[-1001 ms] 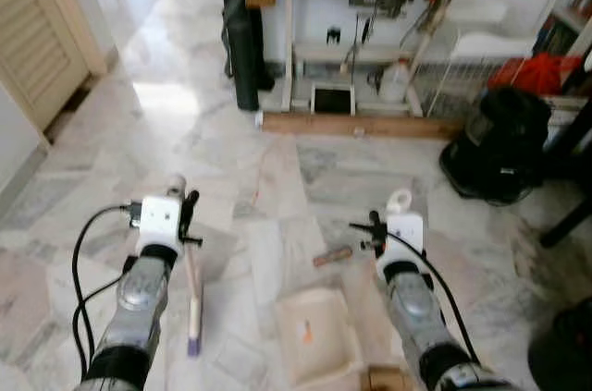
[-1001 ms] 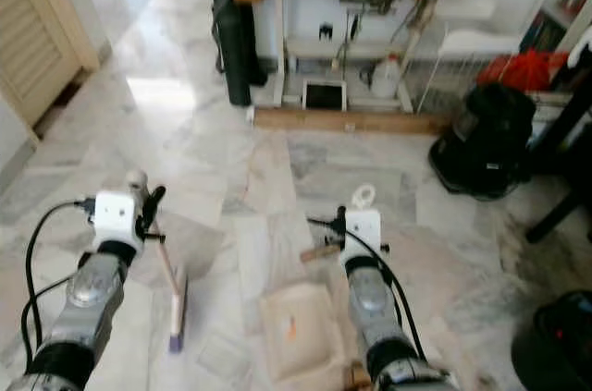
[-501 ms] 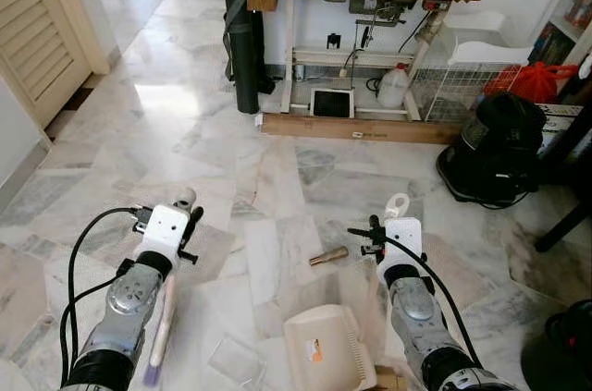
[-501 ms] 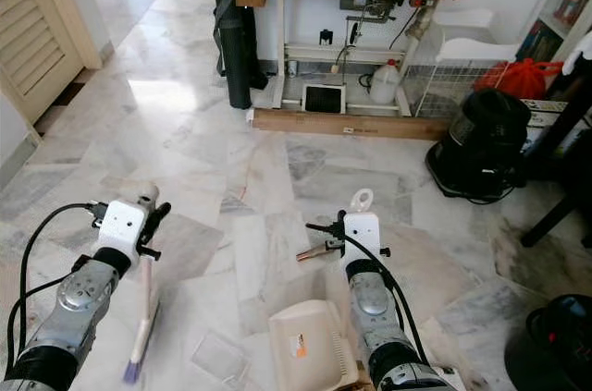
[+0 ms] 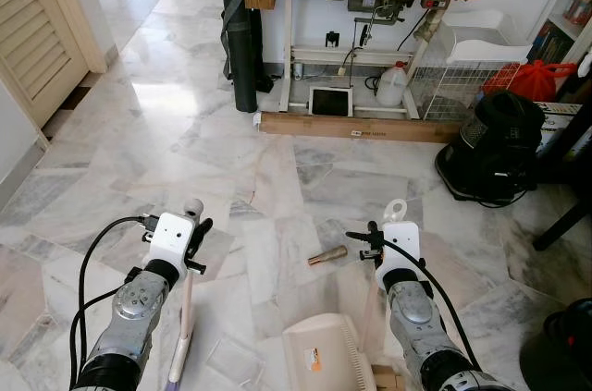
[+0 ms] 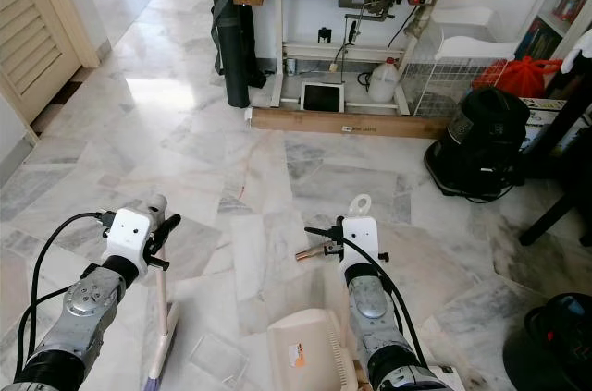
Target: Sweep floor
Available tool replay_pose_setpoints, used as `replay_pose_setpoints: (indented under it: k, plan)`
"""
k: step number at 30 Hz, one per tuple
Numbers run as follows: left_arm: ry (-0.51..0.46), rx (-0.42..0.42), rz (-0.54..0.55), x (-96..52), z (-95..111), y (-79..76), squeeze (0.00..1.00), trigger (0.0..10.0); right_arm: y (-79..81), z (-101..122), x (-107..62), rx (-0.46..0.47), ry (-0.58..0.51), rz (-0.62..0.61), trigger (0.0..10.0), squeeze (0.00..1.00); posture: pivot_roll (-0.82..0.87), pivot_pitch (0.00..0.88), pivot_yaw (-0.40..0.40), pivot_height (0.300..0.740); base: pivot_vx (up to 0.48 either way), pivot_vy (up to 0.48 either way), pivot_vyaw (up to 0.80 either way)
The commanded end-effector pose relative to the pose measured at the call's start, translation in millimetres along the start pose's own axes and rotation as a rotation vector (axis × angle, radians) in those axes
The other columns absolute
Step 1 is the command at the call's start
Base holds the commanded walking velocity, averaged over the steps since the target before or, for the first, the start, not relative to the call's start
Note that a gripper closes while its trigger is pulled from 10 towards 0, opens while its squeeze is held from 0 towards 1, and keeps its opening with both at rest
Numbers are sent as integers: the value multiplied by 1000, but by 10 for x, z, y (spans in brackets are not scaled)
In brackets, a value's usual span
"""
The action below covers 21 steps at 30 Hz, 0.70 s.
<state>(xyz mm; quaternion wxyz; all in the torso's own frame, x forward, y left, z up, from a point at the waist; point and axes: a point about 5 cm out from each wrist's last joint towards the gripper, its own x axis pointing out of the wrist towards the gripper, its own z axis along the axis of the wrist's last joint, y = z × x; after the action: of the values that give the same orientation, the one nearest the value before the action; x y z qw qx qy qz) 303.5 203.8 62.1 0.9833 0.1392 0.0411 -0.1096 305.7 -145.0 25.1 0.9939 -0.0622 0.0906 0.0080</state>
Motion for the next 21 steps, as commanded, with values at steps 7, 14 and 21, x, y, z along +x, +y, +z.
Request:
replay_pose_setpoints:
  k: [7,14,21]
  plan:
    - [65,-81,-50,-40,-121,-36,0,10000,24,-60,-22,-5,35,22,10000,0,101,58,-33,740,0,0,0]
    - [70,-215,-64,-18,-120,-62,0,10000,44,-73,-24,-2,50,34,10000,0,99,65,-31,740,0,0,0]
    - [39,-411,-74,35,-35,-13,0,10000,51,-72,-18,-3,56,38,10000,0,100,66,-28,740,0,0,0]
